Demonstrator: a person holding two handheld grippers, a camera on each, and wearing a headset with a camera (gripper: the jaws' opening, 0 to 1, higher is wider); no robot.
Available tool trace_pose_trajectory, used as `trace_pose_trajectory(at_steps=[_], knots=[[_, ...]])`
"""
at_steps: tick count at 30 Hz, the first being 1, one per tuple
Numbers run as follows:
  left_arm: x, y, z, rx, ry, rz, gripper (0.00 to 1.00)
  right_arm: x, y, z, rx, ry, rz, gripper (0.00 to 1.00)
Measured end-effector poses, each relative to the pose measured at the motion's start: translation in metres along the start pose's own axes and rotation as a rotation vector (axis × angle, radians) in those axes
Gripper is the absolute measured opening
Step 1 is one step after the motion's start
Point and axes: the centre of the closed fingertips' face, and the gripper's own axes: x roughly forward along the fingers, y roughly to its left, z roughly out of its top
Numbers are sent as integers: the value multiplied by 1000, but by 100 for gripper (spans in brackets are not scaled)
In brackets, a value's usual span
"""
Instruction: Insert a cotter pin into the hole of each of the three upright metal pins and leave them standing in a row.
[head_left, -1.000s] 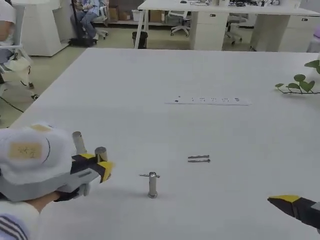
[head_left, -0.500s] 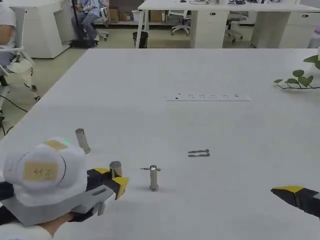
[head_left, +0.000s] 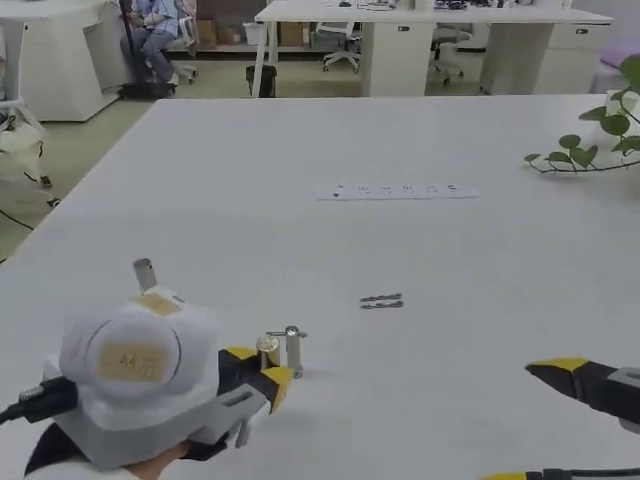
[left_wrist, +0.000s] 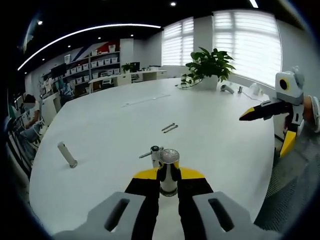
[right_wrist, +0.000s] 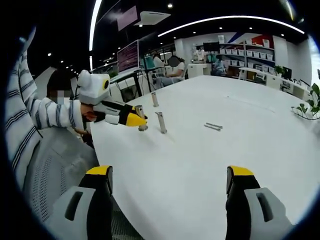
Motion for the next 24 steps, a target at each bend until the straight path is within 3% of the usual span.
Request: trace_pose_trajectory(at_steps=[7,16,24], knots=[[18,-15,-2,14,28,-29,11,-2,-4,-2,15,-7,-14,96],[35,-32,-2,33,22,-61,11,-4,-7,-6,31,-1,-22,95],[39,-43,-10,39,35,-83,11,-4,-8,-6,32,3,-24,95]])
